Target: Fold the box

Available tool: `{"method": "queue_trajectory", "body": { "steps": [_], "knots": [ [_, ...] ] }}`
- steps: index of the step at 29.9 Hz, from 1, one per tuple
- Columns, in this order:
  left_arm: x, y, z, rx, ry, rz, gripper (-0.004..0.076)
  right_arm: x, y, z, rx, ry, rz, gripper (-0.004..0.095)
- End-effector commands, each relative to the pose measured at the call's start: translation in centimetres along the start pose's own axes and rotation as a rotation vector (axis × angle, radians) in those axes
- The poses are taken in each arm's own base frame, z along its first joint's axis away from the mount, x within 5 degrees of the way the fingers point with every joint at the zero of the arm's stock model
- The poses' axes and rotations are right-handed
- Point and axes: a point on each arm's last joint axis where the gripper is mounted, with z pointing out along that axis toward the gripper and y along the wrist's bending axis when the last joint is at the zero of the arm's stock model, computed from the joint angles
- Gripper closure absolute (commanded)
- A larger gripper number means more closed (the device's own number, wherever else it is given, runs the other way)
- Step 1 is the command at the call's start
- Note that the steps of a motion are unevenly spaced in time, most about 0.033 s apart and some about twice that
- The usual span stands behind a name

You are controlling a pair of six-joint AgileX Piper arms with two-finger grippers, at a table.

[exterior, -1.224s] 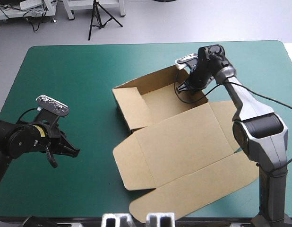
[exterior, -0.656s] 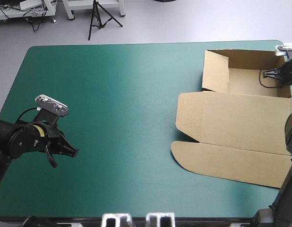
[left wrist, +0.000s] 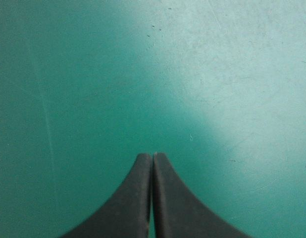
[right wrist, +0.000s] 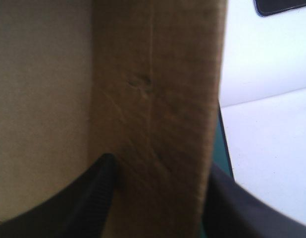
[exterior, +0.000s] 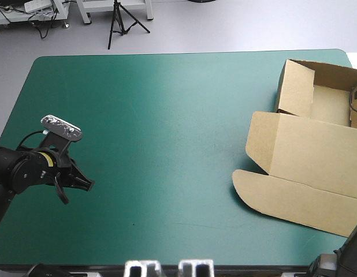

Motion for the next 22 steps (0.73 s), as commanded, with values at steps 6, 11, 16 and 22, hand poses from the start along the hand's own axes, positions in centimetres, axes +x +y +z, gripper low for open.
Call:
{"method": "queue_trajectory", "body": {
  "steps": [6,11,16,22],
  "knots": [
    [-0.3,0.2,-0.9,-0.016,-0.055,-0.012,0.0731,-0.5,-0.9,-6.3,0.124,-0.152,0.010,0.0069],
    [-0.3,0.2,-0.9,-0.016,-0.055,-0.012,0.0731,-0.9,0.6,-12.4,0.056,-0.322,0.026,0.0129],
    [-0.3,0.2,-0.9,-0.015,-0.057,-0.013,0.0731,-0.3,4.6,-20.7,-0.174,-0.555,-0.045,0.0336],
    [-0.3,0.2,-0.9,-0.014,-0.060,-0.013,0.0733,1.9,10.8,-27.3,-0.282,-0.709,-0.236,0.0792]
  ]
}}
